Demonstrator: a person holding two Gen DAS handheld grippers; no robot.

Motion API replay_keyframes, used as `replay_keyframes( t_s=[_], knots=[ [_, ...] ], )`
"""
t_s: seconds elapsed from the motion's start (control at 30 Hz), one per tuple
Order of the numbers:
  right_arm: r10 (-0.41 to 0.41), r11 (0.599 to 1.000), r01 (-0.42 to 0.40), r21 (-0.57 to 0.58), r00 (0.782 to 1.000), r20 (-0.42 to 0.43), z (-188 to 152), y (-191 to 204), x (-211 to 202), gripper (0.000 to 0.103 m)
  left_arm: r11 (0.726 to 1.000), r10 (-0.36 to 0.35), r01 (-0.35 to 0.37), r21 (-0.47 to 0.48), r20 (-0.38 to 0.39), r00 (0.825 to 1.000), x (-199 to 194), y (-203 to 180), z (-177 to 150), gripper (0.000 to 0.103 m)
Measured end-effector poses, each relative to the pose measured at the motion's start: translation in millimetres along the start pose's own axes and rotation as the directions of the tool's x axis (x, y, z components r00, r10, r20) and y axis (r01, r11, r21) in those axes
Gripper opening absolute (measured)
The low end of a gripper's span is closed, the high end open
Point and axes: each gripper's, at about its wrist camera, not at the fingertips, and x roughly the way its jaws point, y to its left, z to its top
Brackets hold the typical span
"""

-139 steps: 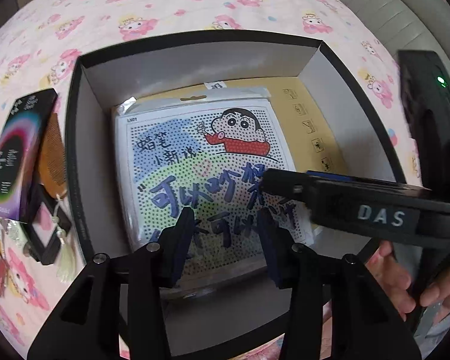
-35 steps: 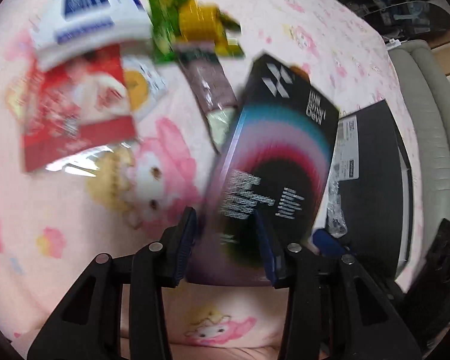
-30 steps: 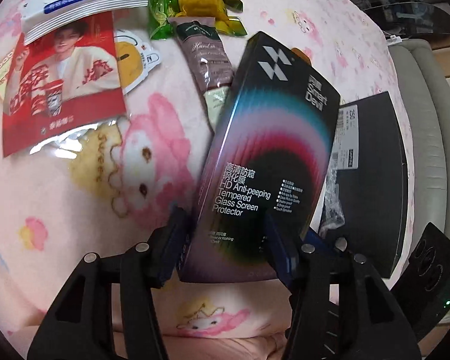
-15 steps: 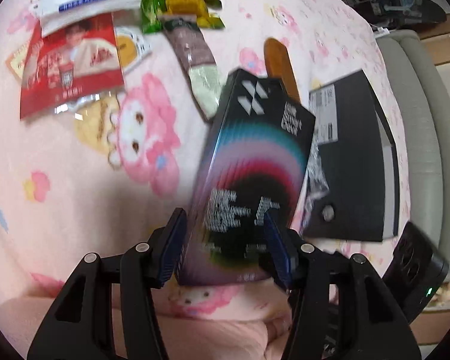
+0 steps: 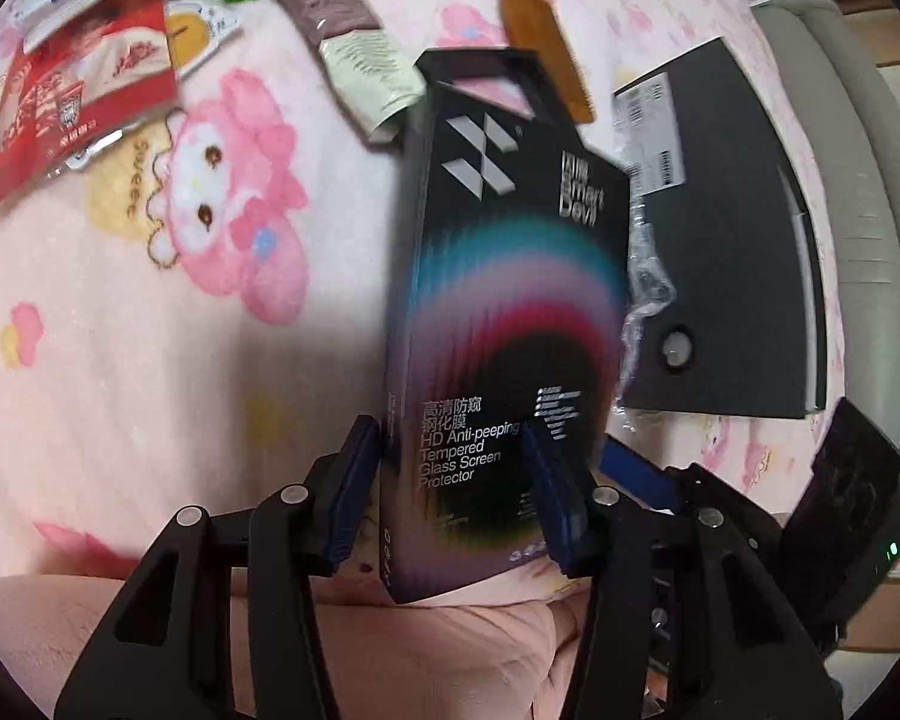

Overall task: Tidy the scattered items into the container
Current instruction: 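Carry the Smart Devil box over the open box and lower it in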

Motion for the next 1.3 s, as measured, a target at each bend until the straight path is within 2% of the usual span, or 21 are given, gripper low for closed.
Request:
replay_keyframes(
  t_s=[0.1, 0.13, 0.2, 0.3, 0.37, 0.5, 0.67, 0.77, 0.9, 1.07, 1.17, 1.3],
  knots=[
    [0.016, 1.000, -0.017, 0.020, 1.000, 0.024, 0, -5, 7, 0.039, 0.999, 0.047, -0.046, -0.018, 0.024, 0.999, 5, 1, 10, 0.052],
    [0.018, 1.000, -0.019, 0.021, 0.999, 0.034, 1, -6, 10, 0.039, 0.999, 0.044, -0.044, -0.021, 0.010, 0.999, 10, 1, 13, 0.057],
    [-0.002, 1.000, 0.002, -0.006, 0.999, 0.046, 3, 0, 13, 0.041, 1.000, 0.024, -0.024, -0.016, -0.013, 1.000, 16, -2, 18, 0.060],
    [-0.008, 1.000, 0.008, 0.001, 0.999, 0.047, 2, 3, 8, 0.040, 1.000, 0.020, -0.021, 0.022, 0.004, 1.000, 8, -9, 15, 0.059],
    [-0.019, 1.000, 0.019, -0.002, 0.997, 0.070, 2, 7, -5, 0.040, 0.999, -0.006, 0.004, 0.041, 0.037, 0.999, -6, -12, 11, 0.055],
    [-0.034, 0.998, 0.043, -0.050, 0.987, 0.155, 4, 29, -44, 0.040, 0.996, -0.088, 0.083, 0.044, 0.115, 0.989, -42, -14, 1, 0.054],
    [-0.002, 0.994, 0.028, -0.108, 0.972, 0.233, 2, 50, -88, 0.040, 0.991, -0.110, 0.090, 0.099, 0.216, 0.970, -91, -33, -9, 0.054],
    [0.002, 0.992, 0.034, -0.124, 0.960, 0.280, 1, 50, -115, 0.040, 0.986, -0.128, 0.097, 0.136, 0.245, 0.961, -103, -61, -4, 0.054],
    [-0.010, 0.992, 0.052, -0.119, 0.942, 0.334, 7, 32, -151, 0.040, 0.974, -0.163, 0.114, 0.197, 0.250, 0.954, -108, -96, -7, 0.052],
    [-0.126, 0.983, 0.166, -0.076, 0.920, 0.372, 24, 9, -170, 0.041, 0.958, -0.191, 0.132, 0.254, 0.222, 0.956, -95, -139, 11, 0.054],
    [-0.125, 0.988, 0.152, -0.042, 0.920, 0.372, 37, -18, -180, 0.041, 0.946, -0.201, 0.137, 0.293, 0.202, 0.959, -83, -169, 23, 0.054],
    [-0.160, 0.985, 0.175, -0.006, 0.914, 0.373, 52, -56, -189, 0.041, 0.931, -0.211, 0.151, 0.333, 0.153, 0.966, -56, -205, 39, 0.054]
  ],
)
